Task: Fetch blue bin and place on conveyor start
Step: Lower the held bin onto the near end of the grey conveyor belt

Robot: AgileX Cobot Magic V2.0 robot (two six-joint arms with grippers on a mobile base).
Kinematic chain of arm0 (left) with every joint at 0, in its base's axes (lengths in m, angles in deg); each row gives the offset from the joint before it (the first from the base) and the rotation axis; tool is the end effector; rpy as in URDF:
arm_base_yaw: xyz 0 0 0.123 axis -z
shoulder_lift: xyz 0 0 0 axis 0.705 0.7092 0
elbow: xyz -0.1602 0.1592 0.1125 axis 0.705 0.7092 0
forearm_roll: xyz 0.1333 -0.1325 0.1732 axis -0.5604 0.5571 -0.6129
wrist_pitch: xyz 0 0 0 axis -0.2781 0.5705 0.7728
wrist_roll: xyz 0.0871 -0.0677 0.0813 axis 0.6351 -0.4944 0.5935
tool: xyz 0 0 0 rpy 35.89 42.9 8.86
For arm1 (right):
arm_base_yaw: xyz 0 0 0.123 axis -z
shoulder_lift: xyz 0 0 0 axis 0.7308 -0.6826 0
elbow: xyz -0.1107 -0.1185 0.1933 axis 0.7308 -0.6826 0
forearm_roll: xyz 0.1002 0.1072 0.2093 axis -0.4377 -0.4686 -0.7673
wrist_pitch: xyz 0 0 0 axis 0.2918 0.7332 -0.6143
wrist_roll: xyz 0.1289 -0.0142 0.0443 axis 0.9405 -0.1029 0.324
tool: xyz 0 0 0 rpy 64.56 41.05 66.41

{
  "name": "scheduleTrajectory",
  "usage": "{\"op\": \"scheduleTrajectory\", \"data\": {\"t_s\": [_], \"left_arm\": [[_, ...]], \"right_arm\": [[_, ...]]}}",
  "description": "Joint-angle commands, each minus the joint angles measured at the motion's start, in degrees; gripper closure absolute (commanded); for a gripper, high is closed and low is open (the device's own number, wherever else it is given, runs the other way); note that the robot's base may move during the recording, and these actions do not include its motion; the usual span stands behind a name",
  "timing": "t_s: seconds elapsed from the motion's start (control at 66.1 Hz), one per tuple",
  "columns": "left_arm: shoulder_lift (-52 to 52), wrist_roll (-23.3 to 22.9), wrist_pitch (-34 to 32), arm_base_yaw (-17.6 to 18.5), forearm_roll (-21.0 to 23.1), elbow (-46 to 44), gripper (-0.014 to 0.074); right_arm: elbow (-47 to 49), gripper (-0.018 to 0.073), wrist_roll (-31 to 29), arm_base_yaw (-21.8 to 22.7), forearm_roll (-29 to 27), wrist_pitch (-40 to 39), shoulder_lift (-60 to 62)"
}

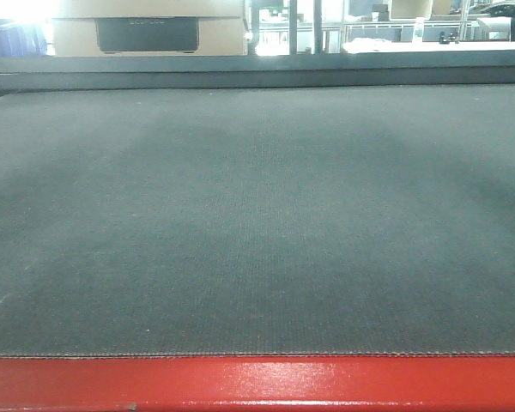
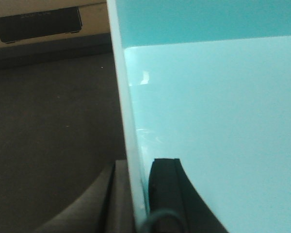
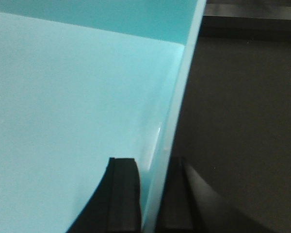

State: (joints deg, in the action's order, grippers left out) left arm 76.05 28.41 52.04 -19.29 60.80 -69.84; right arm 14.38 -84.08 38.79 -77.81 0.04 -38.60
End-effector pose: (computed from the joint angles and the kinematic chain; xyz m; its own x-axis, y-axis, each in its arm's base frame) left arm 0.3581 -0.1333 0.4651 -0.3940 0.1179 -0.9115 0.1879 0.9811 0.0457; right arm 0.3315 0.0561 0.4451 -0.4550 0.0262 -0.8901 -0.1562 0.9817 0.1087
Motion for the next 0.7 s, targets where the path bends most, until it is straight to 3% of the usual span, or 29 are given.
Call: {"op": "scheduleTrajectory", "data": {"t_s": [0.0,0.469,0.681], "left_arm": [[-0.7,0.5,-2.2,-0.2,-3.2,-0.8,0.0708],[-0.7,0.5,-3.2,-0.2,-3.2,-0.8,0.0708],[-0.7,0.5,4.9,-0.2,-1.8,-0.8,0.0708]], "right_arm": [[0.5,0.0712,-1.9,0.0,0.2,-1.8,0.9],[0.5,0.0712,-1.9,0.0,0.2,-1.8,0.9],[0.5,0.0712,-1.9,0.0,0.0,-3.8,0.9]]}}
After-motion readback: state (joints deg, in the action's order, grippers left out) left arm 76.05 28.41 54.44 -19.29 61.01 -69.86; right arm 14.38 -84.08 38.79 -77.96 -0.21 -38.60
